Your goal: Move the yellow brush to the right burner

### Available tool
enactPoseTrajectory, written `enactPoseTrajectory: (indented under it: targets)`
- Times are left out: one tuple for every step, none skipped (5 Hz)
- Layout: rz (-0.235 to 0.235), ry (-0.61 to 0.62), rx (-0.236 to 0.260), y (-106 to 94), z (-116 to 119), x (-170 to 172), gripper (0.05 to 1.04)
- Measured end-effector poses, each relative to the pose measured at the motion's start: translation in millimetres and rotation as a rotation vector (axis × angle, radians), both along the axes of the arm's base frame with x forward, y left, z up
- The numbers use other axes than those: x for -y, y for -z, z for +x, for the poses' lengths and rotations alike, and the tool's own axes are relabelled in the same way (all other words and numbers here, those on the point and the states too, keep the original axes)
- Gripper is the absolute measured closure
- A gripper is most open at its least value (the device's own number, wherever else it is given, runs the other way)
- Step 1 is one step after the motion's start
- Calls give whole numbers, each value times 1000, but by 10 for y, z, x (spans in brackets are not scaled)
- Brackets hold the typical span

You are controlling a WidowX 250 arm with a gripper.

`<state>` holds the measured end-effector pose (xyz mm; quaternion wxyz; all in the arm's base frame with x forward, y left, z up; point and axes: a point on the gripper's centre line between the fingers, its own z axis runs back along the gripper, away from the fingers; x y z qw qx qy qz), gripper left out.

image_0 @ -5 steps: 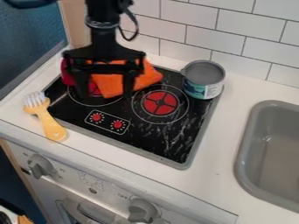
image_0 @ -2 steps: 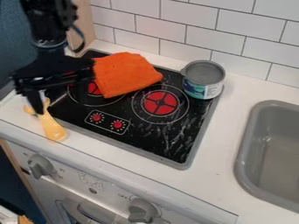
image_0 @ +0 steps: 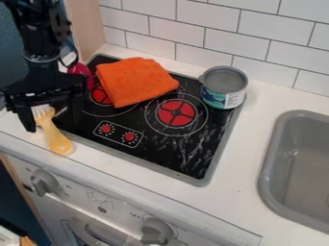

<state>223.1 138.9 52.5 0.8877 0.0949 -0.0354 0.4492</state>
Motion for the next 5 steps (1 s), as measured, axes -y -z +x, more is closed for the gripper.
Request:
enactPoseTrajectory:
  targets:
    - [8,-5,0,67,-2,-72,84]
    - [12,9,4,123,30,-103,134]
    - [39,25,31,140,74,-134,386]
    - [66,15,34,144,92,-144,643]
    - [65,25,28,144,85,-146,772]
